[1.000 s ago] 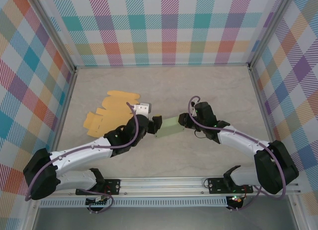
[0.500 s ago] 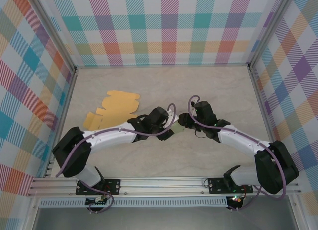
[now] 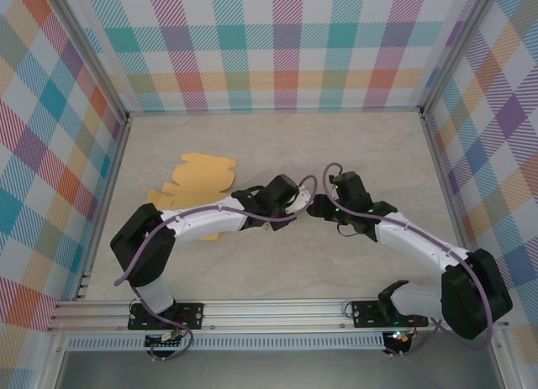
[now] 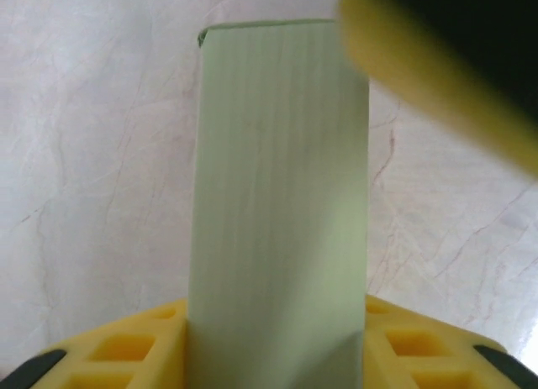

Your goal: Fold the paper box

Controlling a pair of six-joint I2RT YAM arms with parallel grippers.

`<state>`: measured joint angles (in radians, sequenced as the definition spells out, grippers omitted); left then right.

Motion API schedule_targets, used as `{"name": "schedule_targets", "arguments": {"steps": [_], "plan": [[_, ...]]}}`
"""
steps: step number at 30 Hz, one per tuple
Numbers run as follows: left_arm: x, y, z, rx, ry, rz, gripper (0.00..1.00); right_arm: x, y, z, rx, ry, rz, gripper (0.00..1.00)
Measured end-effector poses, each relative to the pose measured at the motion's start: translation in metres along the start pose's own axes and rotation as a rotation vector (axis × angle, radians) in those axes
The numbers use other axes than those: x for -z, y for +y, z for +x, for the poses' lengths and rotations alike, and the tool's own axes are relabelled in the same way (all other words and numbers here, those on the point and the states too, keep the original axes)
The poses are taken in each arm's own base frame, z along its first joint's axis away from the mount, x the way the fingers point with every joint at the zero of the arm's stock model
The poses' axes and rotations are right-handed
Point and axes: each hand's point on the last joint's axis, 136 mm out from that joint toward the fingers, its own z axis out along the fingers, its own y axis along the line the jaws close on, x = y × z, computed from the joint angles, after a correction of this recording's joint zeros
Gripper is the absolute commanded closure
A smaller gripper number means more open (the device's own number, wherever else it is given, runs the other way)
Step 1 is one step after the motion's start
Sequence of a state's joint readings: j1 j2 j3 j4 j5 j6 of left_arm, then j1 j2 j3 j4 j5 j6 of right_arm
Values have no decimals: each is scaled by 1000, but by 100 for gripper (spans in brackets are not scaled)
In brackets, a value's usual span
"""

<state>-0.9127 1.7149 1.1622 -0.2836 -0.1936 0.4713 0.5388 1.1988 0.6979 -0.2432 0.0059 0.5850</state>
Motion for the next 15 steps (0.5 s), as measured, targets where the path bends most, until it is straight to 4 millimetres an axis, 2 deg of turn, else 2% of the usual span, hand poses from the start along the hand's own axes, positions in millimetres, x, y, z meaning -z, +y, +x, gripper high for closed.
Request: {"name": "schedule_targets", "arguments": {"steps": [3,4,7,10,13,15], "plan": [[-3,8,0,-37,8,-47,58,24,-7,-7,12,-46,47,12],[-5,11,-2,-52,7,-60,58,34,-9,-10,13,-70,61,0],[-15,19,-15,-100,3,-93,58,64,-16,-17,18,-145,97,0],[-34,26,-38,-151,-9,-120,57,97,-18,-23,17,-233,104,0],[-56,35,-67,-195,-29,-146,54,130,-24,-29,4,-320,121,0],[-73,40,-89,-223,-47,-164,47,150,-27,-32,-3,-377,121,0]]}}
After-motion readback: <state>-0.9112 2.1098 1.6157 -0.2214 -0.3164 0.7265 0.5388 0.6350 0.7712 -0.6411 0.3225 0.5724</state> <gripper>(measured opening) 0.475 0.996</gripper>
